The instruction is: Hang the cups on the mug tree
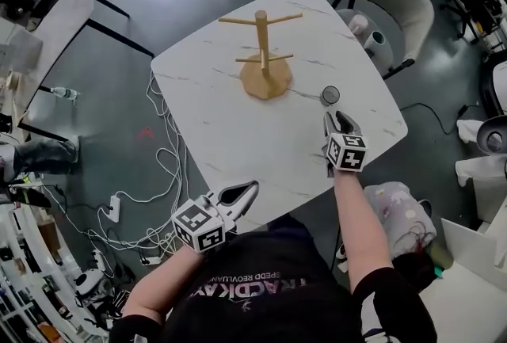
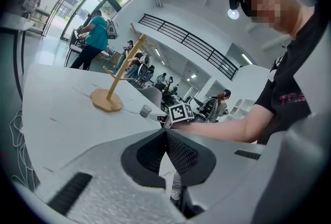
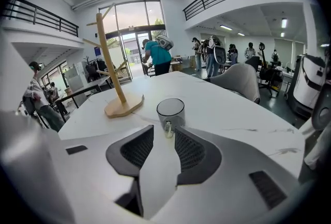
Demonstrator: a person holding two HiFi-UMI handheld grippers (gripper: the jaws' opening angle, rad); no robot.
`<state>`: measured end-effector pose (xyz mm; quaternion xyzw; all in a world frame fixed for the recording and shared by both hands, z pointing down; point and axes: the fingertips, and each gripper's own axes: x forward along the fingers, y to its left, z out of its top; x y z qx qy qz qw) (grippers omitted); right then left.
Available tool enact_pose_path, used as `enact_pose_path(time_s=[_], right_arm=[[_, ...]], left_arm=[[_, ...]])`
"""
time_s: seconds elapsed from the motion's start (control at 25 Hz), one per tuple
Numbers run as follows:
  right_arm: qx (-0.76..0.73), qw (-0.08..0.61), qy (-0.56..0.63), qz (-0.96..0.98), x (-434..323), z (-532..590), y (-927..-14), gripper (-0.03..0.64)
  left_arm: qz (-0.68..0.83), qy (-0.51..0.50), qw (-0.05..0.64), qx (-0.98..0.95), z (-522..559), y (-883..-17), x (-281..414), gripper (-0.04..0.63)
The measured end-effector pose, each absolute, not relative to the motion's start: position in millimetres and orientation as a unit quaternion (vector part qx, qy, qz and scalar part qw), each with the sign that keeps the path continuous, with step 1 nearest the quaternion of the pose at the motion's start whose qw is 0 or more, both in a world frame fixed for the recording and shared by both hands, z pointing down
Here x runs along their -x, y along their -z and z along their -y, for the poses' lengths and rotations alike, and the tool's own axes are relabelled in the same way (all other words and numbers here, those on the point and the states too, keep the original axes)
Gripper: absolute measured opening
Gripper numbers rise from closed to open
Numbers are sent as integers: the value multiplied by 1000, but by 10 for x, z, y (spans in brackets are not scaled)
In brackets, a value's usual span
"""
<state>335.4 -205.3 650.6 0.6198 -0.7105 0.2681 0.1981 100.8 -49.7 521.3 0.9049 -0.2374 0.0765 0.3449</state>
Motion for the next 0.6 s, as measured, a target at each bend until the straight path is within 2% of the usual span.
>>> enact_pose_path(time_s=[0.6], right_arm=[[-625, 231, -281, 691, -3362, 2256, -6805, 112]], left_arm=[[290, -71, 348, -889, 497, -5213, -847, -3]])
